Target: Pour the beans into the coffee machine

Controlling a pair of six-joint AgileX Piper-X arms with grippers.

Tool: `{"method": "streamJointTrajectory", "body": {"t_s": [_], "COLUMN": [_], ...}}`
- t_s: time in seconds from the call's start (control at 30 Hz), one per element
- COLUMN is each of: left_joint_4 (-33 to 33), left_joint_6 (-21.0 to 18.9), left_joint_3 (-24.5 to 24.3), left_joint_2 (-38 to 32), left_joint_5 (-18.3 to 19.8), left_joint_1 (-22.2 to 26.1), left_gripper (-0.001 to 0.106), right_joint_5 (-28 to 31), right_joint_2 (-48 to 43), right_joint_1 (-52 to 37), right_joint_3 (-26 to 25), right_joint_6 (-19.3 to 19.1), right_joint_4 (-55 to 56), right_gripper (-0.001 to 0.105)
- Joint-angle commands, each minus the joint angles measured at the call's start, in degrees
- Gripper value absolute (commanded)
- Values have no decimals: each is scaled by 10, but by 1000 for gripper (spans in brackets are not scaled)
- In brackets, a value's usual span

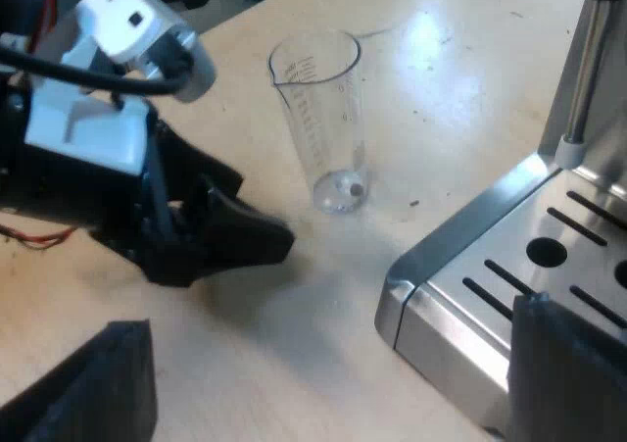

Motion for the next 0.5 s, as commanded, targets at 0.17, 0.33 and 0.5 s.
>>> {"method": "streamJointTrajectory", "body": {"t_s": [0.17,0.33,0.5], "left_joint_4": [109,192,291], "left_joint_6": [-2,25,24], "left_joint_3": [-2,-8,-35], "left_joint_2": [-98,-210,-299], "left_joint_5": [-9,-29,-30], "left_joint_1": [-3,-3,-3], "left_gripper": [67,67,67], "right_joint_5": [13,15,15], "right_joint_2": [-51,-100,-149], "right_joint_1": [0,0,0], "right_joint_3": [-2,-2,-2], "right_joint_6": [-1,2,35], "right_joint_4": [46,115,171], "right_gripper": [79,79,79]}}
